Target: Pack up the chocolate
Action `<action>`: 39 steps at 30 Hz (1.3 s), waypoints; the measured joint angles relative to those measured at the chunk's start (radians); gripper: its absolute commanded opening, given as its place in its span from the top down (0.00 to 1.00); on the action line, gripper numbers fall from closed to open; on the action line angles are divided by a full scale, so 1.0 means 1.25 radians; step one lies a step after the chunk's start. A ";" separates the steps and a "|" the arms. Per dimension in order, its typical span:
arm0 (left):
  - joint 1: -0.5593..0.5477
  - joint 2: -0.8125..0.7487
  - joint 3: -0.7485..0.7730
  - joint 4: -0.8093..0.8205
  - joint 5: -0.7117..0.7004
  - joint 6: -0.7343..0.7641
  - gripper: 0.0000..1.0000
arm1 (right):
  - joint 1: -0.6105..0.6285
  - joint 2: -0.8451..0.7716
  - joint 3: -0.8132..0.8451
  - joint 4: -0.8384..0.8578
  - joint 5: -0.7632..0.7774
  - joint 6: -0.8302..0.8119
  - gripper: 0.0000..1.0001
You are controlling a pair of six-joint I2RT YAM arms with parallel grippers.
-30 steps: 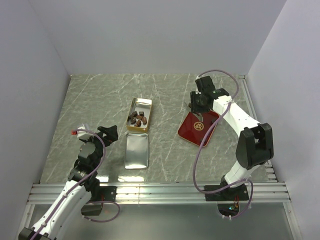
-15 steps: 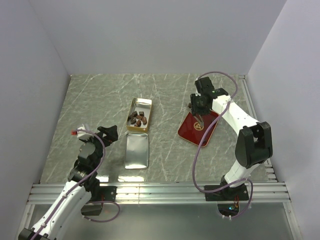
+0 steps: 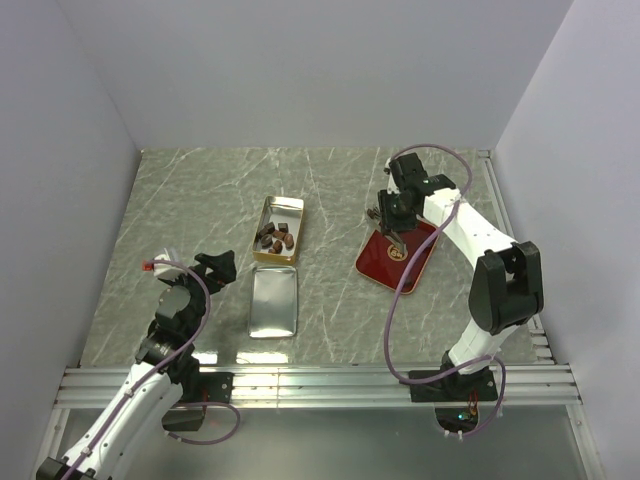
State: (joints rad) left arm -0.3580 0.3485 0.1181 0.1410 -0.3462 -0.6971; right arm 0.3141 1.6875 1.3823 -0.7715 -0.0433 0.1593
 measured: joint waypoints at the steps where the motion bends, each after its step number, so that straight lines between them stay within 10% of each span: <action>1: 0.000 0.000 0.000 0.000 0.000 0.000 0.01 | 0.000 0.000 0.000 -0.001 -0.008 -0.002 0.58; 22: -0.005 -0.005 0.000 -0.009 -0.008 -0.001 0.01 | 0.000 -0.021 0.000 -0.005 -0.022 0.002 0.70; 39: -0.004 0.009 0.000 -0.009 -0.009 -0.003 0.01 | 0.127 -0.276 -0.040 0.047 -0.069 0.043 0.70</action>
State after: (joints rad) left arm -0.3634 0.3599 0.1181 0.1295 -0.3569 -0.7006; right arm 0.4732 1.3422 1.3319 -0.7128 -0.1291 0.2131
